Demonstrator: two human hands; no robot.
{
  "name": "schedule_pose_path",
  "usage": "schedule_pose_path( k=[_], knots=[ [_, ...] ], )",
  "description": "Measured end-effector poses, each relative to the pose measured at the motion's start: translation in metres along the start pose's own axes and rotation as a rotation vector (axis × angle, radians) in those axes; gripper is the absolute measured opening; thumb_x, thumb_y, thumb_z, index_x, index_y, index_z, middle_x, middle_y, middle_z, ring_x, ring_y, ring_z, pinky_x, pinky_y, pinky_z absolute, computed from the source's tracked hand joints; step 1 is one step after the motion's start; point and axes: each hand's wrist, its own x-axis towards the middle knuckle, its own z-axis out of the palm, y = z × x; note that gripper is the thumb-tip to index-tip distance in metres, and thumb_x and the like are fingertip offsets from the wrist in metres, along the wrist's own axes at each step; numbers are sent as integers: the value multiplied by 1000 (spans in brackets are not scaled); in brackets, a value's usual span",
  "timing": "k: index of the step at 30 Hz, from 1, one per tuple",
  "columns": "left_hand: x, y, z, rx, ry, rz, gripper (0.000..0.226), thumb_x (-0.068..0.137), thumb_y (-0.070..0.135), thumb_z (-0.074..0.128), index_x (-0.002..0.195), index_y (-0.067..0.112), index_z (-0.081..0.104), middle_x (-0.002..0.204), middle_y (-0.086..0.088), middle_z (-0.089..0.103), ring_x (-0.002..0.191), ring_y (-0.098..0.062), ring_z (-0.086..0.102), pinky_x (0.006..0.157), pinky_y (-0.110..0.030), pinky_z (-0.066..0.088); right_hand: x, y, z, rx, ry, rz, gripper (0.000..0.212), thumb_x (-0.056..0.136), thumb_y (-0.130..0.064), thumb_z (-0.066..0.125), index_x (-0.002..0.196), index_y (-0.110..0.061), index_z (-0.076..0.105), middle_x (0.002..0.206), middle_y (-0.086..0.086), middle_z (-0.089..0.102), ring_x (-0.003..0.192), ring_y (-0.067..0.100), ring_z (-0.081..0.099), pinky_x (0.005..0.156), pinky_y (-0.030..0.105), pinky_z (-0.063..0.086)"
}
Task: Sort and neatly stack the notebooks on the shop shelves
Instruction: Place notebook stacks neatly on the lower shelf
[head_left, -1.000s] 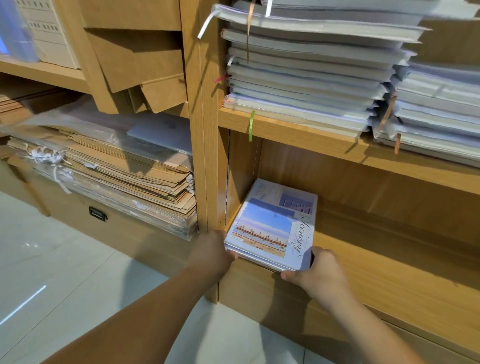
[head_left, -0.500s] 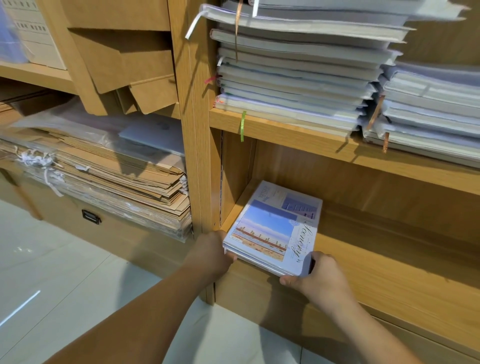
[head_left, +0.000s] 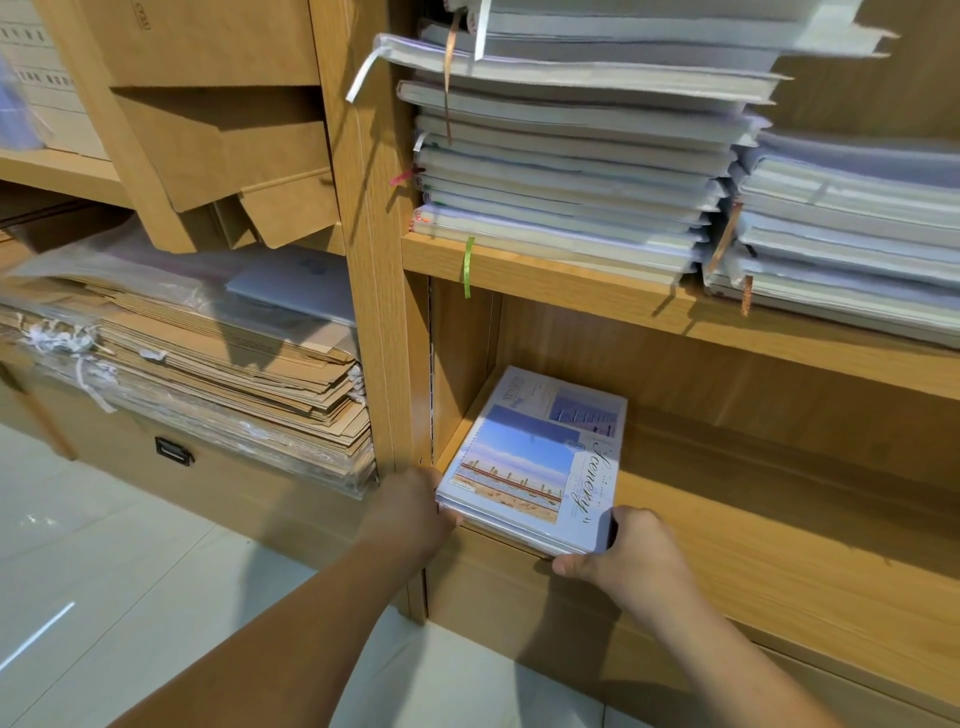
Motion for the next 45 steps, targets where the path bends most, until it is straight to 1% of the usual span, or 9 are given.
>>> schedule_pose_path(
  k=[3, 9, 15, 17, 22, 26, 31, 40, 45],
  knots=[
    [0, -3, 3, 31, 13, 12, 27, 95, 32, 69, 121, 25, 68, 115, 6, 73, 98, -9, 67, 88, -25, 56, 0, 1, -3, -3, -3, -4, 42, 59, -36, 100, 78, -34, 62, 76, -29, 62, 72, -12, 57, 45, 4, 36],
    [2, 0, 1, 13, 9, 5, 35, 93, 32, 73, 126, 24, 68, 120, 4, 73, 104, -13, 69, 93, -32, 57, 0, 3, -2, -42, 34, -60, 41, 65, -40, 96, 93, -36, 66, 76, -32, 57, 71, -13, 56, 44, 5, 37],
    [2, 1, 3, 45, -11, -4, 32, 94, 30, 70, 125, 23, 66, 119, 3, 72, 104, -15, 69, 93, -35, 59, 2, 6, -1, -55, 37, -69, 46, 65, -44, 95, 104, -34, 71, 93, -22, 69, 78, -7, 61, 54, 11, 45],
    [2, 2, 2, 38, -6, -7, 32, 93, 30, 71, 124, 25, 67, 118, 4, 72, 102, -14, 69, 93, -35, 58, 2, 4, 0, -91, 36, -68, 50, 66, -46, 94, 107, -34, 69, 105, -15, 68, 86, 1, 63, 67, 18, 54],
    [0, 3, 3, 79, 9, 10, 26, 96, 36, 67, 121, 29, 66, 114, 8, 72, 94, -8, 66, 81, -22, 54, 3, 3, -2, -124, 25, -79, 56, 65, -49, 93, 113, -35, 67, 107, -12, 60, 94, 9, 61, 78, 26, 56],
    [-2, 3, 3, 78, 5, 16, 28, 95, 37, 67, 121, 28, 66, 110, 10, 71, 89, -6, 63, 75, -18, 48, 3, 2, -5, -84, -4, -74, 53, 65, -43, 95, 110, -33, 68, 104, -15, 65, 94, 6, 63, 73, 20, 54],
    [-4, 1, 1, 96, 13, 58, 27, 95, 39, 68, 120, 28, 65, 114, 10, 72, 87, -5, 59, 76, -18, 47, 2, 7, -10, -134, 31, -52, 31, 70, -42, 93, 84, -31, 67, 72, -22, 58, 66, -6, 52, 42, 8, 33],
    [-4, 6, -2, 123, -2, 25, 38, 94, 39, 70, 129, 24, 66, 124, 4, 71, 107, -16, 68, 94, -35, 57, 2, 12, -8, -220, 83, -126, 40, 72, -47, 90, 102, -23, 78, 70, -20, 49, 63, -2, 48, 43, 11, 35],
    [-13, 15, -13, 90, -46, -14, 31, 94, 28, 65, 124, 20, 66, 115, 1, 72, 101, -17, 68, 93, -37, 58, -7, -4, -19, -262, -7, -12, 34, 72, -48, 89, 77, -23, 66, 69, -17, 55, 61, -1, 52, 41, 12, 31]
  ],
)
